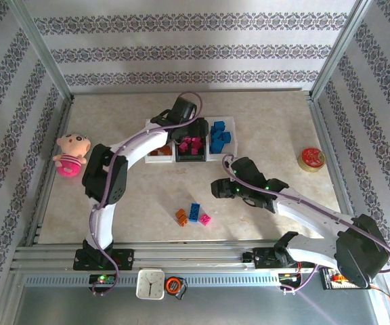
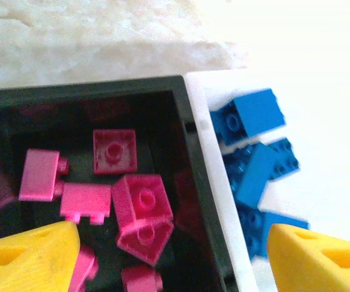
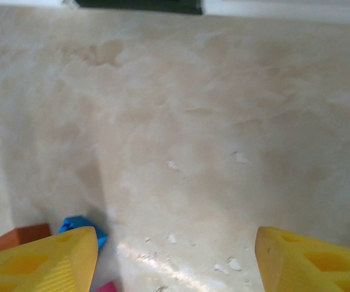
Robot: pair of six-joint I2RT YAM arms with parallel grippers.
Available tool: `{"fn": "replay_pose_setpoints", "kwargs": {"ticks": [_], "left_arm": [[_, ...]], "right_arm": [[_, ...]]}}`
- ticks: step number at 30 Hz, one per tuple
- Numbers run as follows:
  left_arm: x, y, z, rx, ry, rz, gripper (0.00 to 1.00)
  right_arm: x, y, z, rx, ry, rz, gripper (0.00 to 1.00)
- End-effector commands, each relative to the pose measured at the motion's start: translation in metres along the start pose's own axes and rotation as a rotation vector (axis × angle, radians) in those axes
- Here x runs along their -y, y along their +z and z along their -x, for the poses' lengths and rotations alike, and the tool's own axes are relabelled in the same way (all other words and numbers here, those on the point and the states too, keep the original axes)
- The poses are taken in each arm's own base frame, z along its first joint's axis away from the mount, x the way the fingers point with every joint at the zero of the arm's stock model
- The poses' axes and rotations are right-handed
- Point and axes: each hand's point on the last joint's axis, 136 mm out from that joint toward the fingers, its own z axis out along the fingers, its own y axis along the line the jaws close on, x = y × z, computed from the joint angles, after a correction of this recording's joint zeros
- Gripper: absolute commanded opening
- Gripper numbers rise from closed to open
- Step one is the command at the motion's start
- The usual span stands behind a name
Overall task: Sort the legos into containers by color
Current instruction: Place the lego in the container, then pick up the lego from the bottom-center of the table.
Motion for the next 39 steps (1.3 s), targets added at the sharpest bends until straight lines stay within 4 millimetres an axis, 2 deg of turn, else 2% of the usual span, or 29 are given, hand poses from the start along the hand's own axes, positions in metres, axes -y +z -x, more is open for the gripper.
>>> {"fn": "replay_pose_setpoints", "kwargs": {"ticks": [1, 4, 9, 12, 15, 20, 26, 32, 39], "left_arm": [[0.019, -0.058, 0.027, 0.134, -0.049, -0.119, 0.88], [0.012, -0.088, 0.006, 0.153, -0.076, -0.143, 0.99], [-0.016, -0.131, -0.043, 0.157, -0.099, -0.13, 1.0], [-0.034, -0.154, -0.071, 0.16, -0.108, -0.106, 1.0], [-0.056, -0.172, -0.098, 0.161, -0.122, -0.052, 1.0], [-0.081, -0.189, -0.133, 0.153, -0.156, -0.005, 1.0], [-0.093, -0.197, -0.15, 0.15, -0.178, 0.016, 1.0], [-0.096, -0.195, -0.155, 0.137, -0.184, 0.021, 1.0], [-0.096, -0.193, -0.159, 0.129, -0.183, 0.014, 1.0]], "right_arm": [[-0.026, 0.004, -0.011, -0.053, -0.084, 0.105, 0.69], [-0.043, 0.015, -0.026, -0.132, -0.143, 0.136, 0.69], [-0.064, 0.033, -0.05, -0.216, -0.269, 0.131, 0.71], [-0.069, 0.041, -0.058, -0.251, -0.314, 0.115, 0.72], [-0.07, 0.046, -0.059, -0.259, -0.313, 0.084, 0.73], [-0.073, 0.057, -0.063, -0.276, -0.218, 0.027, 0.73], [-0.07, 0.065, -0.07, -0.337, -0.056, -0.042, 0.71], [-0.071, 0.066, -0.067, -0.363, -0.028, -0.09, 0.69], [-0.071, 0.074, -0.071, -0.408, -0.026, -0.116, 0.56]]}}
